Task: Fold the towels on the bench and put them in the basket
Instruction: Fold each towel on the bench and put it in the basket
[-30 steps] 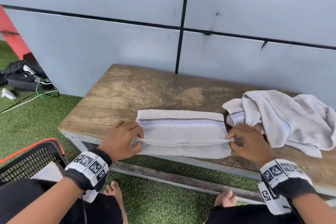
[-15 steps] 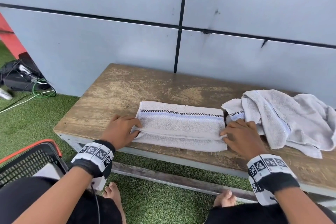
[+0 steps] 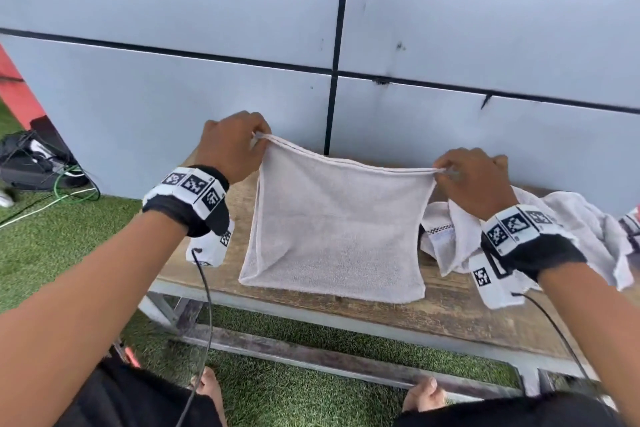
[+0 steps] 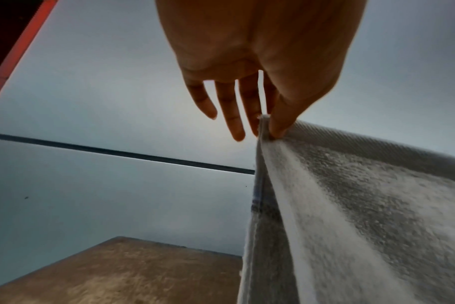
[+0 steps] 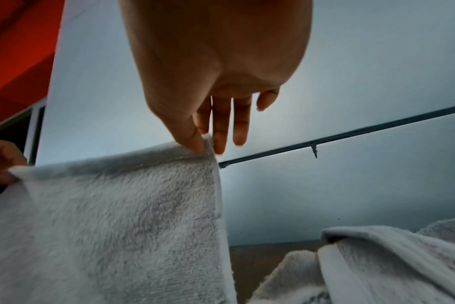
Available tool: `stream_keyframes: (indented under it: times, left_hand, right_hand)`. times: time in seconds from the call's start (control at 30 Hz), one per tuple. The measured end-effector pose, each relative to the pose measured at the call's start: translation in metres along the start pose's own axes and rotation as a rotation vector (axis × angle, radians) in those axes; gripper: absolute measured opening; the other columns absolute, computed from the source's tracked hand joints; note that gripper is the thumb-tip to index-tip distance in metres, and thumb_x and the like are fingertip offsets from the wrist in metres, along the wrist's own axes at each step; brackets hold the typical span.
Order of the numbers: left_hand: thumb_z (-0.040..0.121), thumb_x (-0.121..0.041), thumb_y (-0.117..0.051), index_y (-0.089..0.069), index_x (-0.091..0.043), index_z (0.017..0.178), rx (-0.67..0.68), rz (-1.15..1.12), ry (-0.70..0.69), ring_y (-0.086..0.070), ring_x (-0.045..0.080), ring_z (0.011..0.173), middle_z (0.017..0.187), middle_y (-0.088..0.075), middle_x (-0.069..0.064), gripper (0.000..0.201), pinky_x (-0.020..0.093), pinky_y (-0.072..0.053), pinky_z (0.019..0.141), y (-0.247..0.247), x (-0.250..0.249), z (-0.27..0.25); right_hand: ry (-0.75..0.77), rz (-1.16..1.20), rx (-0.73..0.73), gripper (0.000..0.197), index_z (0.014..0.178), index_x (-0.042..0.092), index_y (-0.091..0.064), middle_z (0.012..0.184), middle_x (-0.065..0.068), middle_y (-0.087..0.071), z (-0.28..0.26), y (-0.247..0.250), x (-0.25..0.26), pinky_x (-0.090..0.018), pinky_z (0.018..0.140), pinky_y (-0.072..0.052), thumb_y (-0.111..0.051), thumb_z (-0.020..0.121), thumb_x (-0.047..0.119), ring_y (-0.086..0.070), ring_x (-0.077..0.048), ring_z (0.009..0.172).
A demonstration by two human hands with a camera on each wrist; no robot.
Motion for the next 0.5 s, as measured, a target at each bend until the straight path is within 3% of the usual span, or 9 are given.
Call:
stream_keyframes:
  times: [0.17, 0.3, 0.43, 0.5]
  left_hand:
    - [0.087, -0.024, -0.052, -0.058, -0.027, 0.093, 0.039, 0.019, 0.072, -0.060, 0.020, 0.093, 0.096, -0.062, -0.006, 0.009, 0.041, -0.038, 0.088, -0.015, 0.010, 0.004]
    - [0.084, -0.019, -0.057, -0.061, -0.020, 0.096, -0.054, -0.043, 0.029, -0.060, 0.025, 0.090, 0.095, -0.062, -0.001, 0.013, 0.042, -0.041, 0.085, -0.024, 0.006, -0.025]
    - [0.079, -0.030, -0.051, -0.060, -0.021, 0.092, -0.025, -0.131, -0.040, -0.059, 0.018, 0.083, 0.091, -0.059, -0.009, 0.019, 0.042, -0.045, 0.082, -0.032, 0.004, -0.075]
    - [0.079, -0.036, -0.047, -0.061, -0.021, 0.094, 0.010, -0.142, -0.063, -0.058, 0.014, 0.083, 0.091, -0.058, -0.012, 0.025, 0.040, -0.043, 0.082, -0.034, 0.006, -0.100]
  right_hand:
    - [-0.084, 0.049, 0.003, 0.011, 0.092, 0.029, -0.063, 0.097, 0.008, -0.066, 0.005, -0.006, -0.003, -0.037, 0.090, -0.023, -0.055, 0.085, 0.027, -0.054, -0.019, 0.104]
    - [-0.081, 0.134, 0.006, 0.008, 0.084, 0.030, -0.063, 0.092, 0.009, -0.066, -0.019, -0.026, -0.007, -0.042, 0.096, -0.029, -0.059, 0.081, 0.024, -0.058, -0.018, 0.101]
    - [-0.021, 0.178, 0.054, 0.010, 0.083, 0.029, -0.060, 0.092, 0.013, -0.063, -0.059, -0.043, -0.018, -0.032, 0.083, -0.022, -0.064, 0.077, 0.023, -0.054, -0.015, 0.101]
    - [0.019, 0.176, 0.075, 0.012, 0.083, 0.030, -0.061, 0.089, 0.015, -0.062, -0.079, -0.047, -0.020, -0.033, 0.083, -0.023, -0.067, 0.075, 0.023, -0.053, -0.014, 0.099]
Point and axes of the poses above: each hand's wrist, its own z-axis towards the middle knuckle, its own y-axis out of the back of the hand, x = y × z, the point moved 5 cm from there along z, towards the middle knuckle
